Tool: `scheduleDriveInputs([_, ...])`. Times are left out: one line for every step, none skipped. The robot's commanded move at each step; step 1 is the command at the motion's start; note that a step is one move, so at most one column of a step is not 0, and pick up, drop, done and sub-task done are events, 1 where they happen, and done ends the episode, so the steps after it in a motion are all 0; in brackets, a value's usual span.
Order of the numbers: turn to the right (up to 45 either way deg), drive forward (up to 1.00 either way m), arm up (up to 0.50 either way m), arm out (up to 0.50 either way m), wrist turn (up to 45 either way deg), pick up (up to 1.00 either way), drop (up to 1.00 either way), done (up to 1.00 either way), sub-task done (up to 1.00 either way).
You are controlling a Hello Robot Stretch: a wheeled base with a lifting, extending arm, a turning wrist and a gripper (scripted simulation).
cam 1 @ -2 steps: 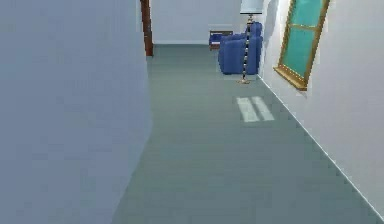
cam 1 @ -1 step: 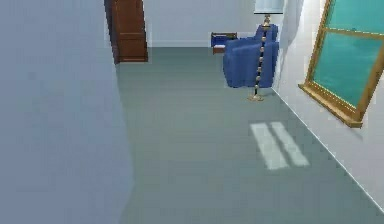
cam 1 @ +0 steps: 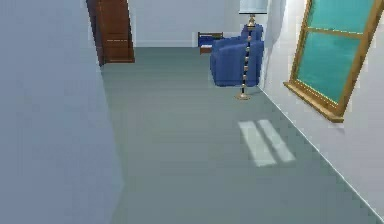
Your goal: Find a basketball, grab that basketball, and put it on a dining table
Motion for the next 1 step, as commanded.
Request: scheduleDriveInputs([0.0,1.0,0.0,0.0,0.0,0.0,0.0,0.0,0.0])
